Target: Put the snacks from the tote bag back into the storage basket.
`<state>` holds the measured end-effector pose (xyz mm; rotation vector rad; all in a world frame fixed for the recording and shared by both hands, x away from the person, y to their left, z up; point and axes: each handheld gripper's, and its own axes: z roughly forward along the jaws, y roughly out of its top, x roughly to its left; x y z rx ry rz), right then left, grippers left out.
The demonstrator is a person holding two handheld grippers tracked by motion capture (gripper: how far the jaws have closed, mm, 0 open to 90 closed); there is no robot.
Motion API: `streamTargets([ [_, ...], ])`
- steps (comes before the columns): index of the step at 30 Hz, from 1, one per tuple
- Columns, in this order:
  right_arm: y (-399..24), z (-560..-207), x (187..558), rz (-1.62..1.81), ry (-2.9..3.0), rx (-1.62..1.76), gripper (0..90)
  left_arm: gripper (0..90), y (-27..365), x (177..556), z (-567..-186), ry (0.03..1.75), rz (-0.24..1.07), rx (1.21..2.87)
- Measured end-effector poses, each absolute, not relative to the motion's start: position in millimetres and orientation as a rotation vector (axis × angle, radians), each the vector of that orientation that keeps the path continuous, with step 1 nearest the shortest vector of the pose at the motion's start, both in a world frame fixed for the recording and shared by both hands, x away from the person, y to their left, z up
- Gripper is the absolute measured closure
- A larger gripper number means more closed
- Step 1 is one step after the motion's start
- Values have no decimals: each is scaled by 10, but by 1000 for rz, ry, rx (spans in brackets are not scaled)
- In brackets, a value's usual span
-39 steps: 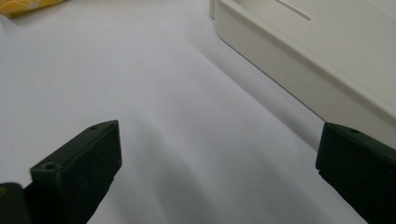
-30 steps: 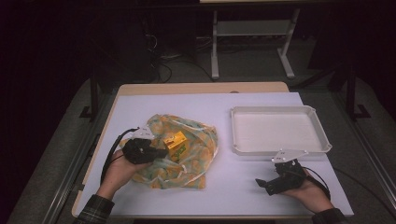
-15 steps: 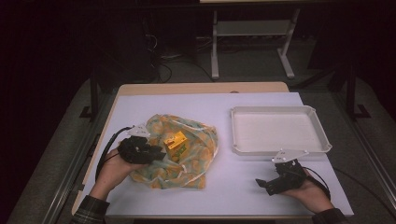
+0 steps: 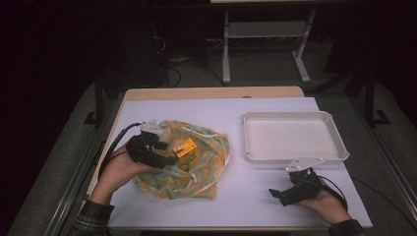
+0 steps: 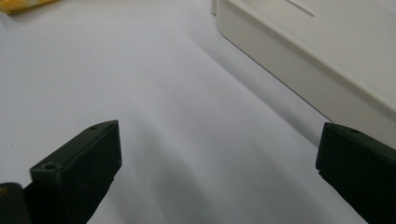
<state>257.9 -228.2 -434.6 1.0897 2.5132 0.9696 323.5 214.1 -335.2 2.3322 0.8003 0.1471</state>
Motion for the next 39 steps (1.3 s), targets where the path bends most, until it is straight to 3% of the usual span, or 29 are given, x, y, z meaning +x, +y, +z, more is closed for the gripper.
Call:
streamTargets([
  [29,-2285,-4353,2585,973,2520,1086,1,290,1628,3555,-3428,792,176,2510],
  [39,-2289,-4353,2586,974,2521,1085,1,342,1522,3606,-3562,813,171,2562],
])
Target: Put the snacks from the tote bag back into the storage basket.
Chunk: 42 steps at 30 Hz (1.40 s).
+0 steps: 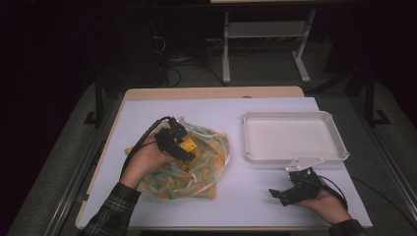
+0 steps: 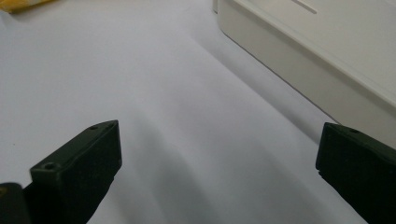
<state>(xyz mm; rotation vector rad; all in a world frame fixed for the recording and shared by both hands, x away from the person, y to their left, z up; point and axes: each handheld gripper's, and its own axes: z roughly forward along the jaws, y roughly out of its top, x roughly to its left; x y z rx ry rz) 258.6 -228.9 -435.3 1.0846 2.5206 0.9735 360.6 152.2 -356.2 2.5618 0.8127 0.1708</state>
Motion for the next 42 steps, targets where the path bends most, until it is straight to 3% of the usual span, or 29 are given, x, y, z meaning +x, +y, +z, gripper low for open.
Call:
streamTargets([
  [12,-2288,-4353,2584,969,2524,1081,2,505,1489,3608,-3637,809,169,2595],
  [42,-2277,-4340,2569,975,2527,1069,2,531,1650,3591,-3461,778,159,2529],
])
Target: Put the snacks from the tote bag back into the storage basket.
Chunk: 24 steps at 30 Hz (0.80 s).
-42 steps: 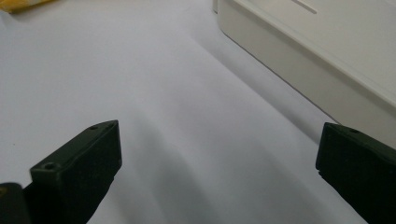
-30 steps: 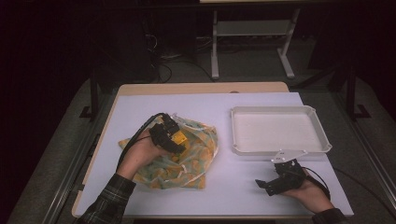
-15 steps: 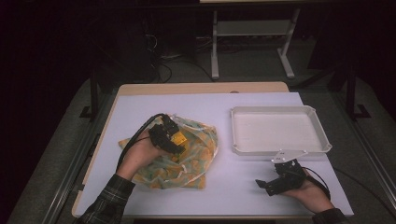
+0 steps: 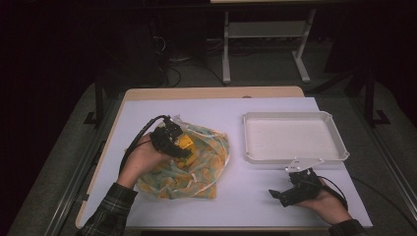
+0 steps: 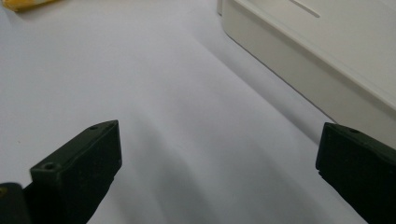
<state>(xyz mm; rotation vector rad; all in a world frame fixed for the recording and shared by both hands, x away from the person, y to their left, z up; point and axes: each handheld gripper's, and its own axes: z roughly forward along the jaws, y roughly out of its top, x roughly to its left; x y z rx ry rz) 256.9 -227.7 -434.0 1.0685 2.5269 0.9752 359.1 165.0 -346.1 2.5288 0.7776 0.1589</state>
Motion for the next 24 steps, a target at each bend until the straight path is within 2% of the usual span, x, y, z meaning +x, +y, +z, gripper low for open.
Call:
streamTargets([
  [24,-2277,-4329,2552,986,2525,1061,1,531,1615,3599,-3172,692,154,2478],
])
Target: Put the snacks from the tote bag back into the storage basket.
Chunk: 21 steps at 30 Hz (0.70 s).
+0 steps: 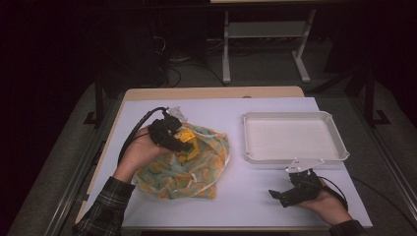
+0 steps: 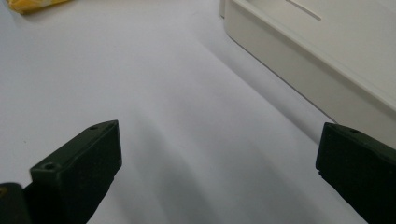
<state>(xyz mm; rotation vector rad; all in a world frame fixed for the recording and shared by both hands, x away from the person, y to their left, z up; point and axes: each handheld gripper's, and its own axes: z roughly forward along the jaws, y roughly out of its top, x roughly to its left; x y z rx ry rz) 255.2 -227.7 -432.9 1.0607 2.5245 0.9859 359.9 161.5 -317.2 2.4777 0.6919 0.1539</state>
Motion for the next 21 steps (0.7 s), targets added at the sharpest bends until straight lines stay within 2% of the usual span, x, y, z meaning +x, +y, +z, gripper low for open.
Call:
streamTargets([
  [21,-2282,-4327,2559,980,2549,1067,2,532,1344,3641,-2969,597,155,2448],
])
